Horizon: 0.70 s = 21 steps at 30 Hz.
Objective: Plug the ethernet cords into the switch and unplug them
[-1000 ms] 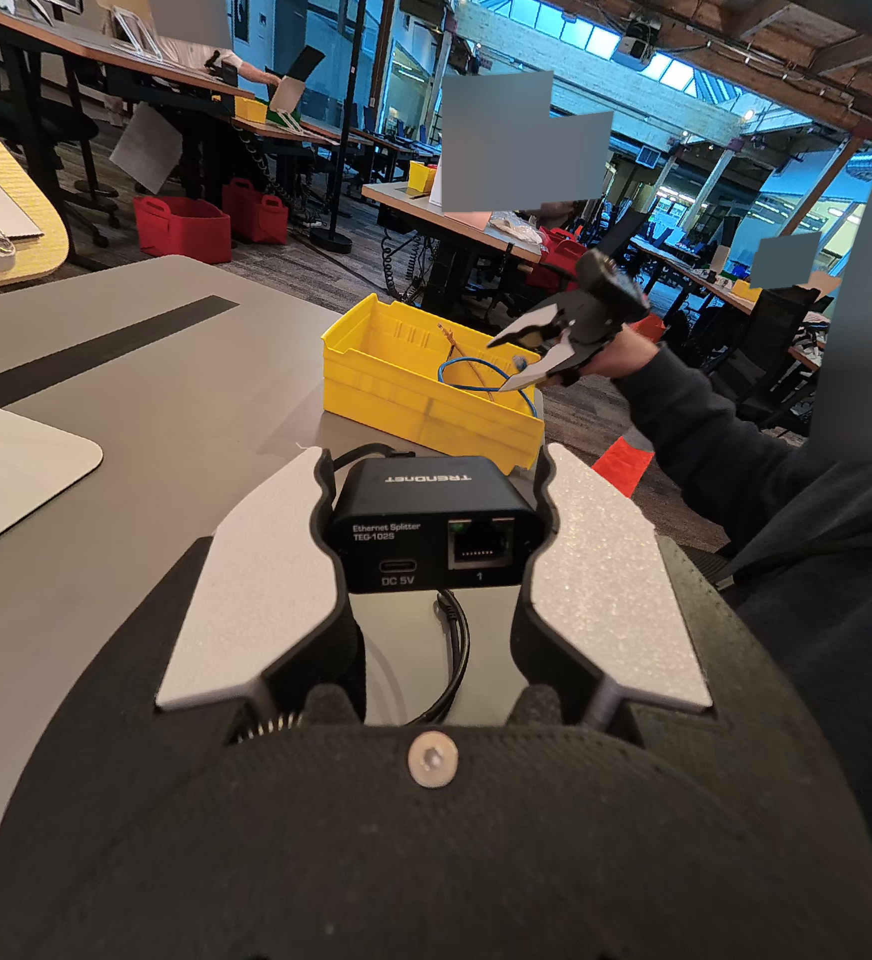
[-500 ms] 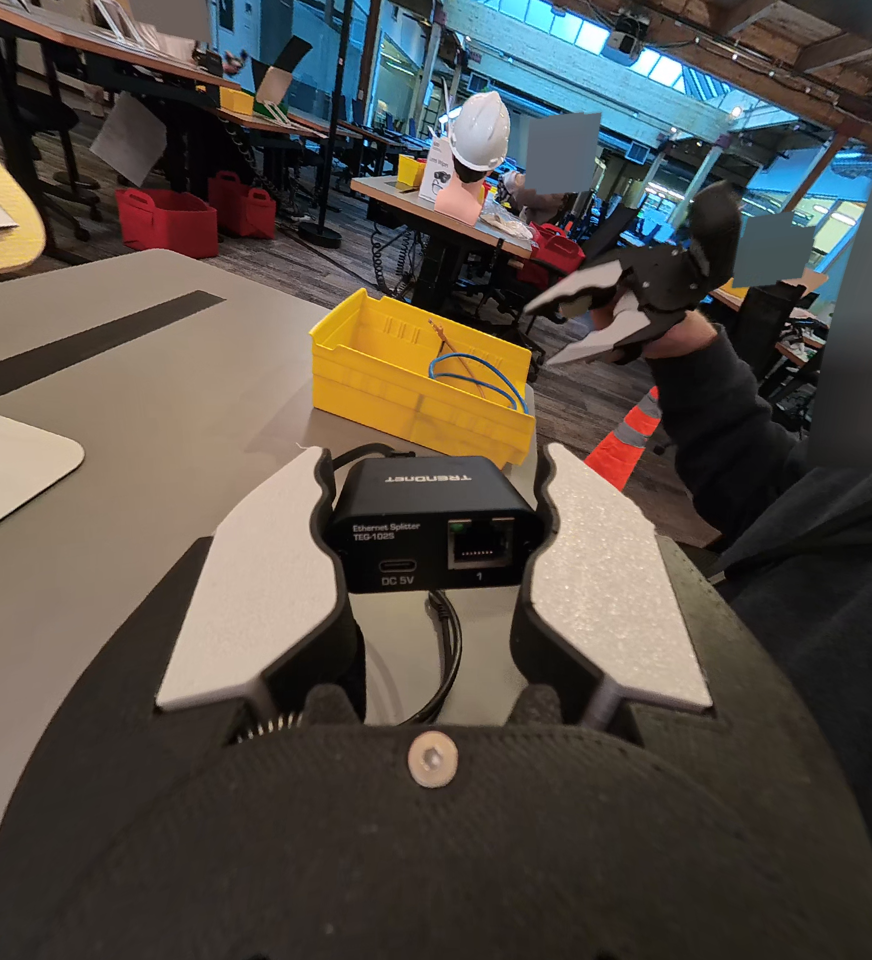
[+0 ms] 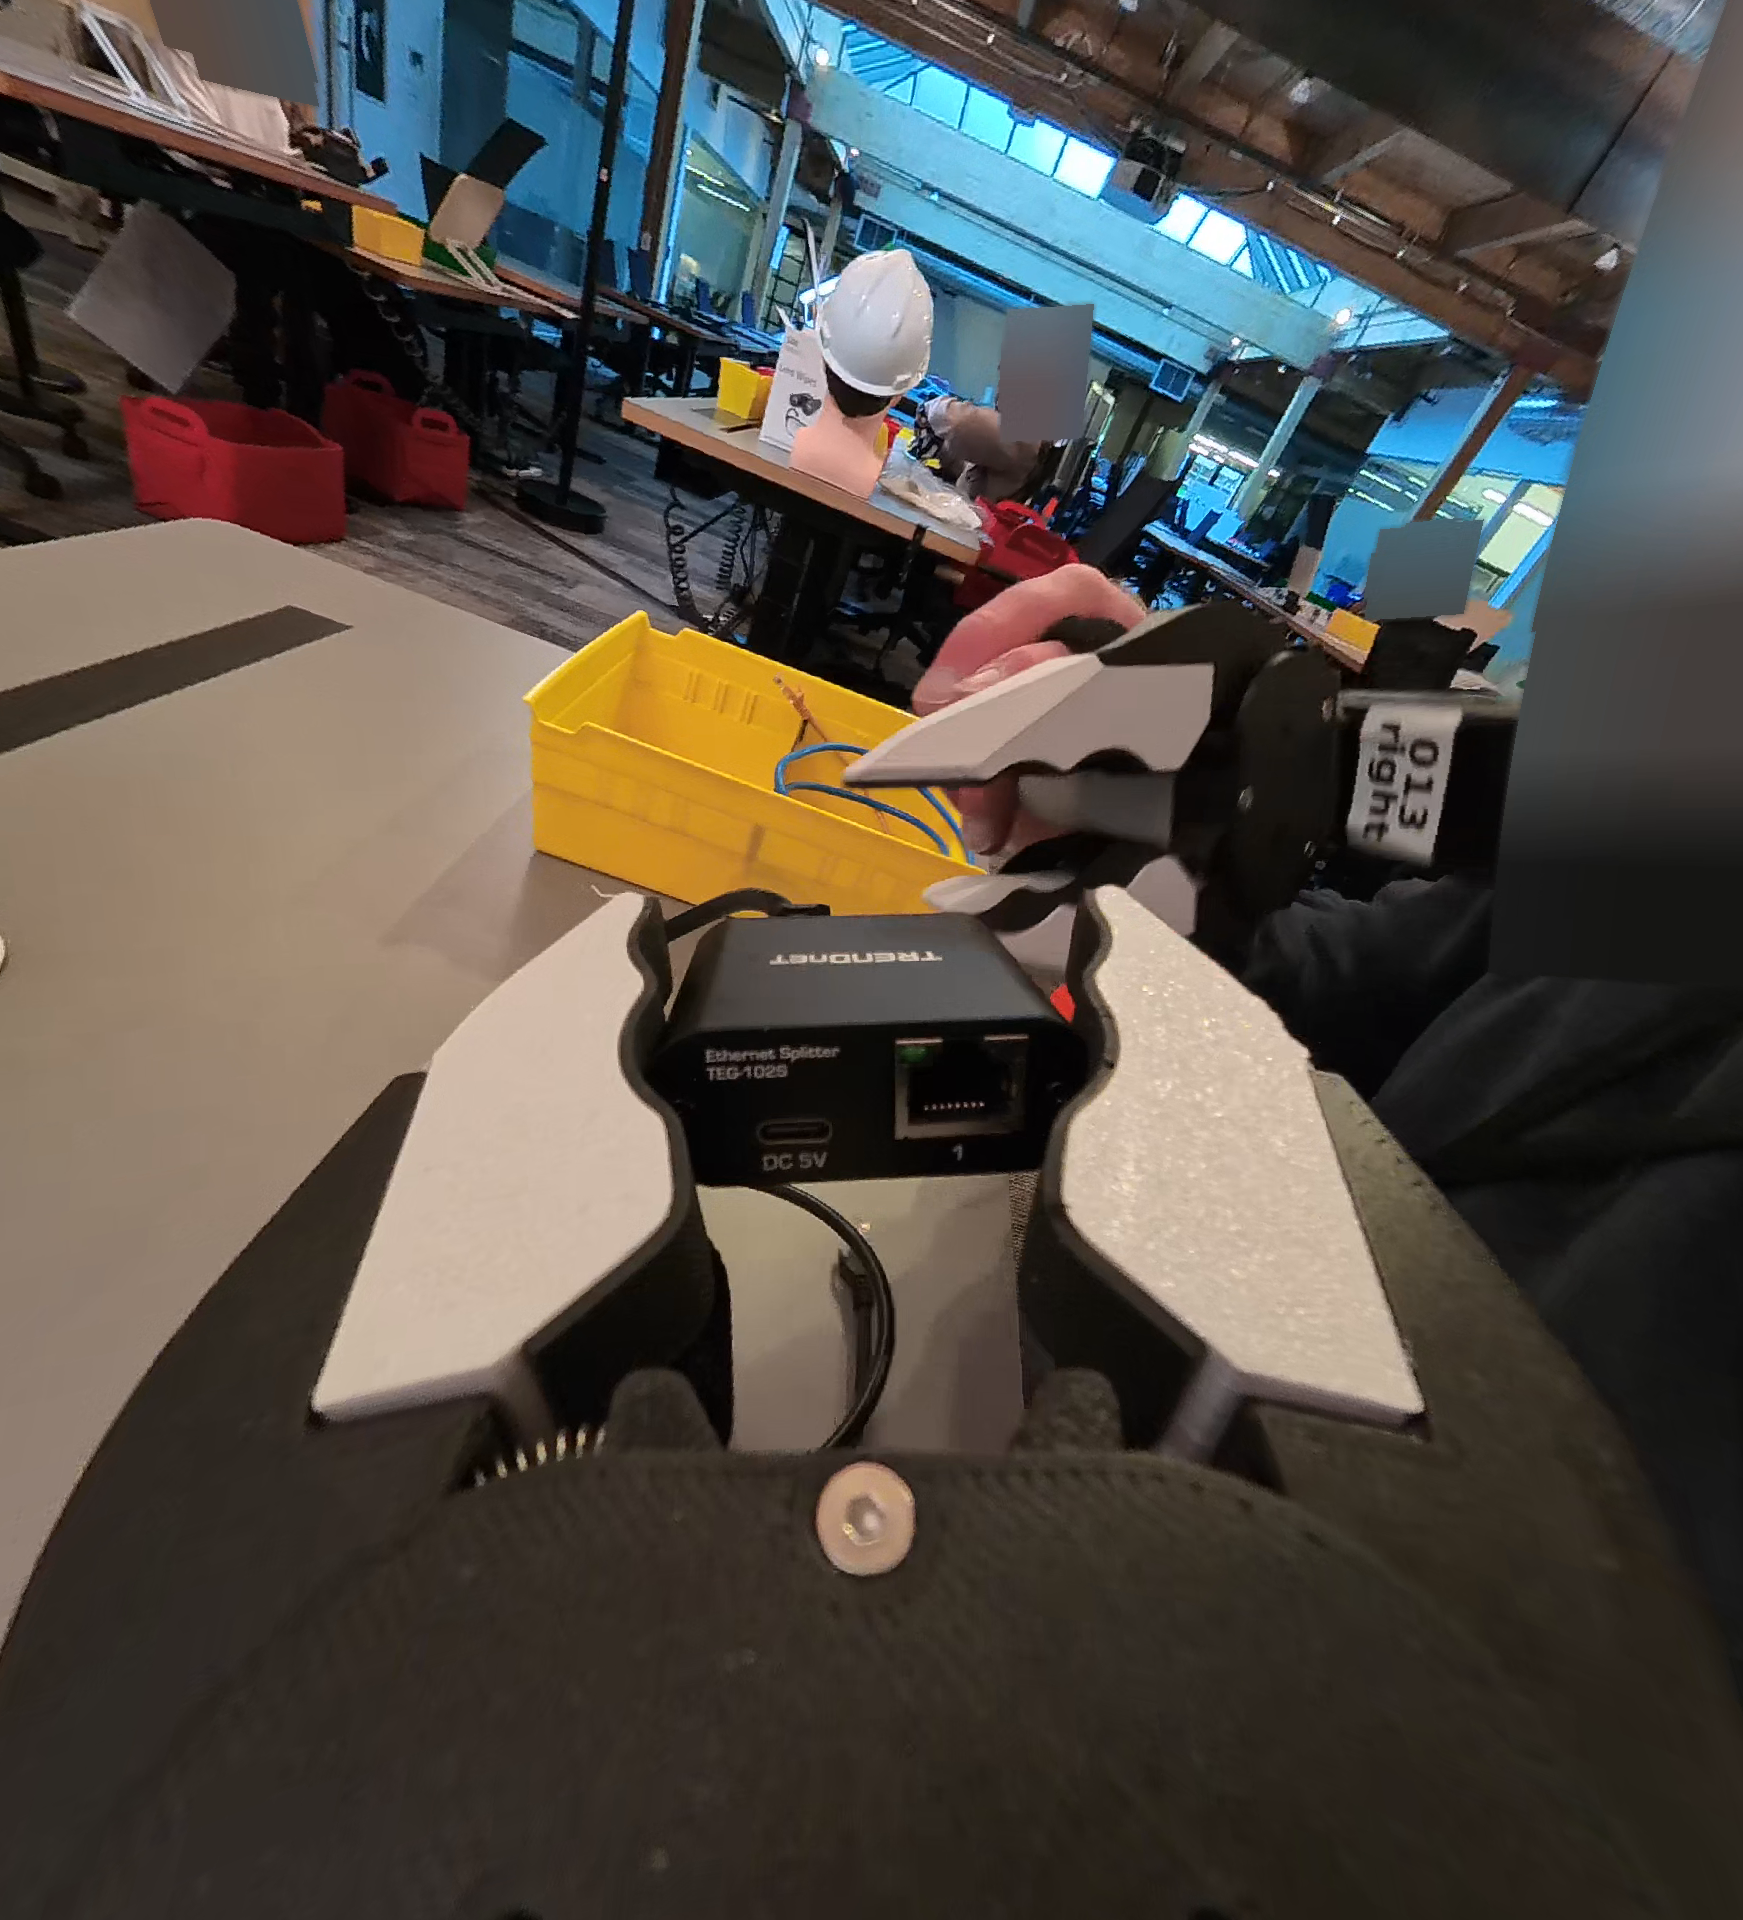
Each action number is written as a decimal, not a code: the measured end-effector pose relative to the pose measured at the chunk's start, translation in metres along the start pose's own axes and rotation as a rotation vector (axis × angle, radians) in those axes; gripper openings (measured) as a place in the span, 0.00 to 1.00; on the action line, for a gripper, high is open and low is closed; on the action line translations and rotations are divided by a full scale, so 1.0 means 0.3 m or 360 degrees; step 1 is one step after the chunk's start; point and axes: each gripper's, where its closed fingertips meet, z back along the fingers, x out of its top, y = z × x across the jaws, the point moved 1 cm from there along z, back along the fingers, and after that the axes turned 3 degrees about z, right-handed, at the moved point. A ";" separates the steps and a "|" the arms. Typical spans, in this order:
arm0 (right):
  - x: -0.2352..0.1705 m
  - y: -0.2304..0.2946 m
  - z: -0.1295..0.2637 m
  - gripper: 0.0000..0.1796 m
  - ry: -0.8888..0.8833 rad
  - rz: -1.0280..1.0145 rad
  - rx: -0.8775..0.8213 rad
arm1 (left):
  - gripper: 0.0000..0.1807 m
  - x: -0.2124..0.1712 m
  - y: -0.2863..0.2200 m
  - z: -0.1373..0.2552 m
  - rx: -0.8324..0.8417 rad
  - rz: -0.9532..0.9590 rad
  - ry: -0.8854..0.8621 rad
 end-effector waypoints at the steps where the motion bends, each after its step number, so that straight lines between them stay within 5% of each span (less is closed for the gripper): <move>1: 0.008 0.006 -0.016 0.18 -0.0006 0.0035 0.0002 | 0.41 -0.002 -0.001 -0.002 -0.0003 0.0003 0.0000; 9: 0.033 0.023 -0.072 0.08 -0.0067 0.0116 0.0007 | 0.41 -0.005 -0.015 -0.019 -0.0058 0.0057 -0.0034; 21: 0.016 0.023 -0.067 0.07 -0.0077 0.0176 -0.0038 | 0.41 -0.046 -0.005 -0.025 -0.0044 0.0117 0.0175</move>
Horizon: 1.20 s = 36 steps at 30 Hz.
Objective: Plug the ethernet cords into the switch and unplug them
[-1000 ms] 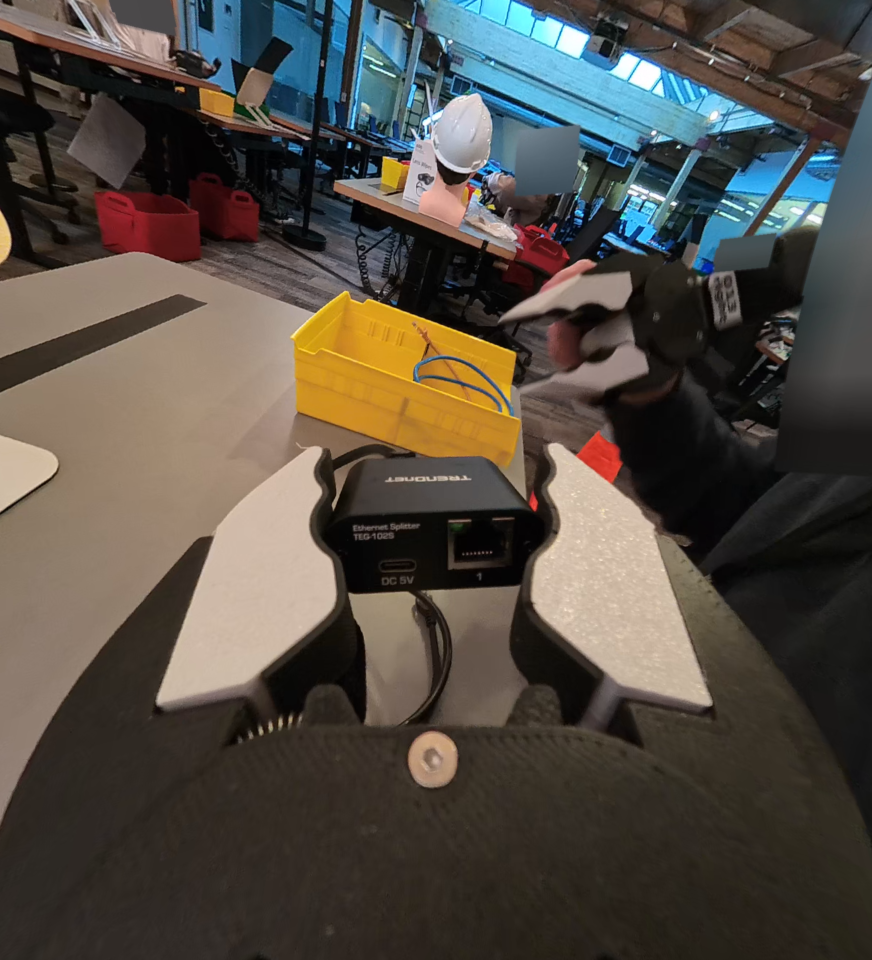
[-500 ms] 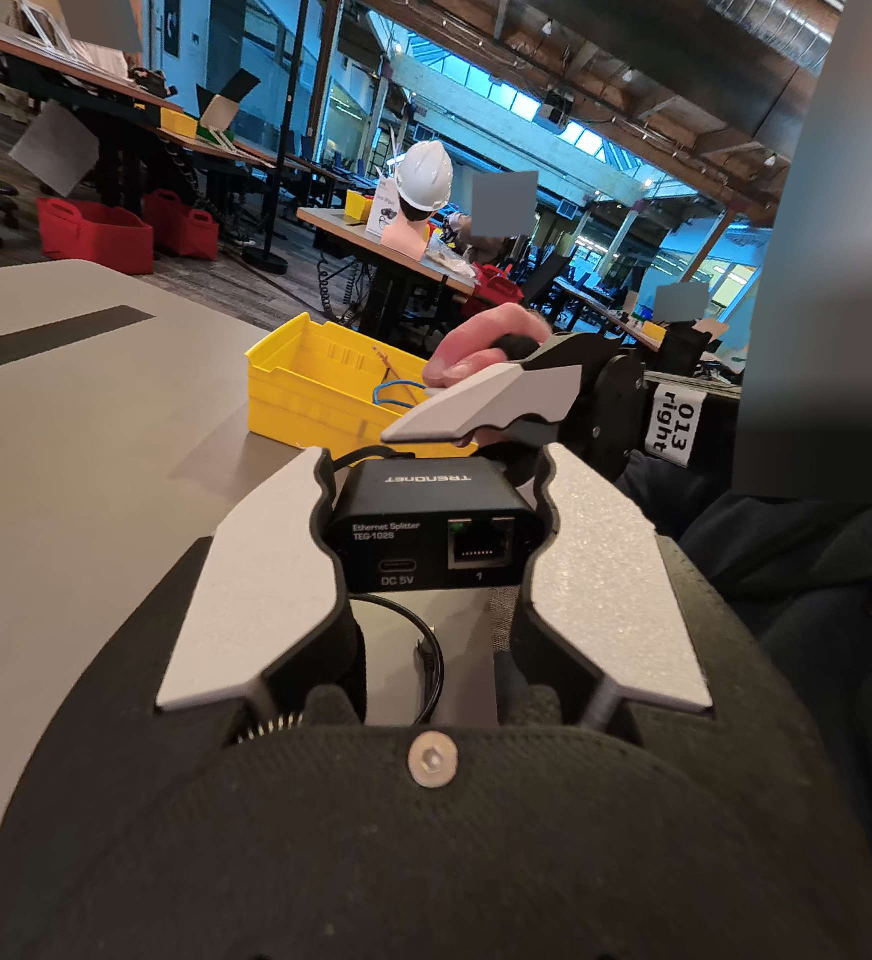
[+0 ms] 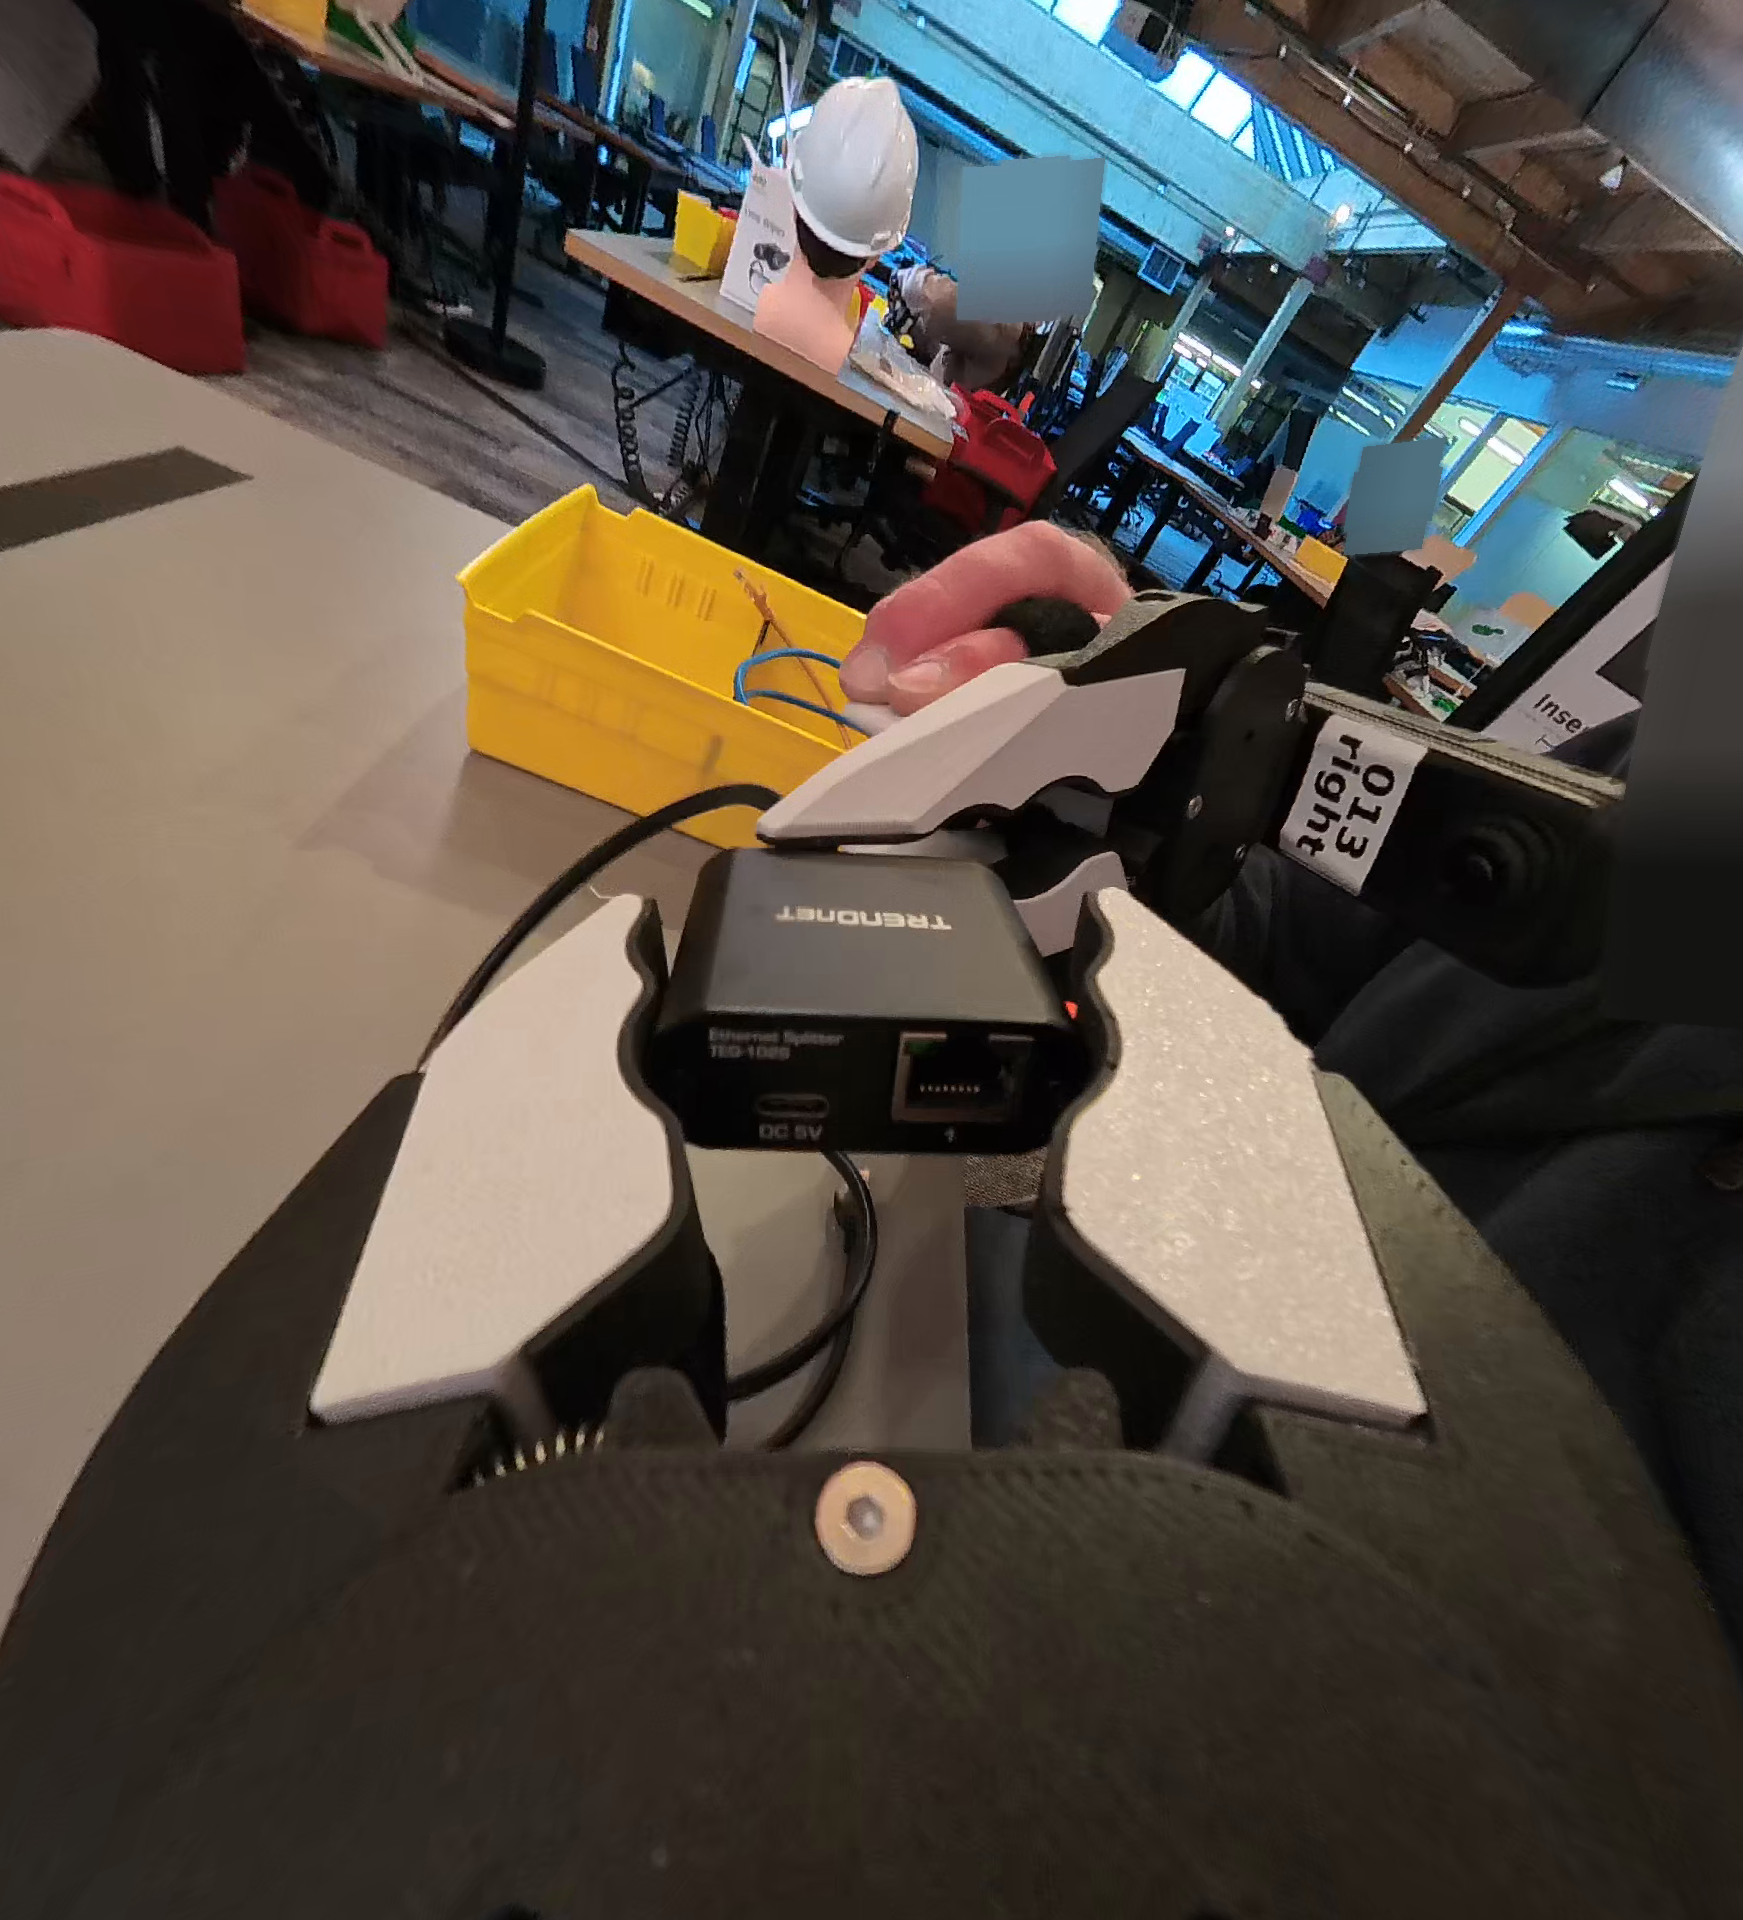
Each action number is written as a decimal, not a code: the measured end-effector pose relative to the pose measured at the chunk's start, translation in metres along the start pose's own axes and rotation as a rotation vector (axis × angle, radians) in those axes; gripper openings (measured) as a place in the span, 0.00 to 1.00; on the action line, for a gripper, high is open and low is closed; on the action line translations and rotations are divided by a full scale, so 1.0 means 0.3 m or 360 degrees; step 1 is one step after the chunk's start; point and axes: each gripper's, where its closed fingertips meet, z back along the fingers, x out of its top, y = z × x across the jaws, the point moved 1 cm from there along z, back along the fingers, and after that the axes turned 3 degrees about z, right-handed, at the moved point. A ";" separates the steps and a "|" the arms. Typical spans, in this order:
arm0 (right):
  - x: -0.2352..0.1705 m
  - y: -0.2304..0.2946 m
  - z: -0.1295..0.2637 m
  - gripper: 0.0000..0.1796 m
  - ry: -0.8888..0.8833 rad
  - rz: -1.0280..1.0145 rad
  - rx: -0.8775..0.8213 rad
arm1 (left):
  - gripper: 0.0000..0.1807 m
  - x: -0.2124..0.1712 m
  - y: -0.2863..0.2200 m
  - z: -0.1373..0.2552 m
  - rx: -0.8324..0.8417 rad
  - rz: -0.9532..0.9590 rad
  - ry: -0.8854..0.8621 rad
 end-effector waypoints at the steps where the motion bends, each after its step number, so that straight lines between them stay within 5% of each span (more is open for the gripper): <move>1: -0.001 0.002 0.000 0.07 0.0000 0.0006 -0.0003 | 0.41 -0.002 -0.001 0.000 0.0001 0.0004 0.0012; 21: -0.017 0.039 0.015 0.07 -0.0038 -0.0038 0.0112 | 0.41 -0.015 0.009 -0.022 0.0024 0.0085 -0.0036; 36: -0.066 0.105 0.018 0.05 0.0123 0.0249 0.0383 | 0.41 -0.086 0.048 -0.057 -0.0085 0.0258 0.0030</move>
